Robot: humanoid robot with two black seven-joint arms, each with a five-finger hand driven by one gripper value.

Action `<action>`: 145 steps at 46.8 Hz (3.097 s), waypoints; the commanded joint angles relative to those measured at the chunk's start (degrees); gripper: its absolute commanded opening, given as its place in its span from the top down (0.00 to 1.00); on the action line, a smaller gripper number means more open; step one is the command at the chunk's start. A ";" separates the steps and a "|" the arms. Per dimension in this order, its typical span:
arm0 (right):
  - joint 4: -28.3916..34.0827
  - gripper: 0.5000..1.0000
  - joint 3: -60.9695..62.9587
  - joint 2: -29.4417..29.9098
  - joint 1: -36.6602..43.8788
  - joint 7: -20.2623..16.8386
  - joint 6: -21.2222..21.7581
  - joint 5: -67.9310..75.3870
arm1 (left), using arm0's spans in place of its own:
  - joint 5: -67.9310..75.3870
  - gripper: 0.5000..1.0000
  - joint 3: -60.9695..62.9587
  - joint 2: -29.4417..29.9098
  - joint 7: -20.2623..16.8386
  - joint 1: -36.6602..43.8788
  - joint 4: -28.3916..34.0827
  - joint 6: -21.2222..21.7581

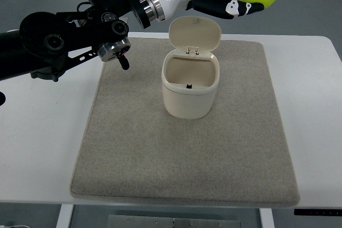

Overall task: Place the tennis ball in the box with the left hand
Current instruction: 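Lift the tennis ball up and away from the mat with the left hand, then carry the ball over the open cream bin and lower it in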

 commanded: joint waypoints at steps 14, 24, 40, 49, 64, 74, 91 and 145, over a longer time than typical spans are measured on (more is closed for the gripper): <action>0.00 0.20 0.00 0.00 0.02 0.00 0.00 0.00 | -0.09 1.00 8.53 2.57 0.00 0.07 -5.75 2.87; 0.00 0.20 0.00 0.00 0.02 0.00 0.00 0.00 | -0.09 1.00 11.43 5.56 0.09 0.07 -6.01 2.96; 0.00 0.20 0.00 0.00 0.02 0.00 0.00 0.00 | -0.09 1.00 15.56 7.49 0.01 -0.28 -5.66 2.96; 0.00 0.20 0.00 0.00 0.02 0.00 0.00 0.00 | -0.09 1.00 16.36 8.81 0.09 -0.28 -5.66 2.96; 0.00 0.20 0.00 0.00 0.02 0.00 0.00 0.00 | -0.09 1.00 19.43 9.43 0.09 -0.63 -5.66 2.96; 0.00 0.20 0.00 0.00 0.02 0.00 0.00 0.00 | -0.09 1.00 21.28 9.87 0.09 -0.72 -5.66 2.96; 0.00 0.20 0.00 0.00 0.02 0.00 0.00 0.00 | -0.09 1.00 21.98 11.10 0.09 -0.72 -5.48 2.96; 0.00 0.20 0.00 0.00 0.02 0.00 0.00 0.00 | -0.26 0.97 23.30 10.57 0.09 0.07 -3.90 6.12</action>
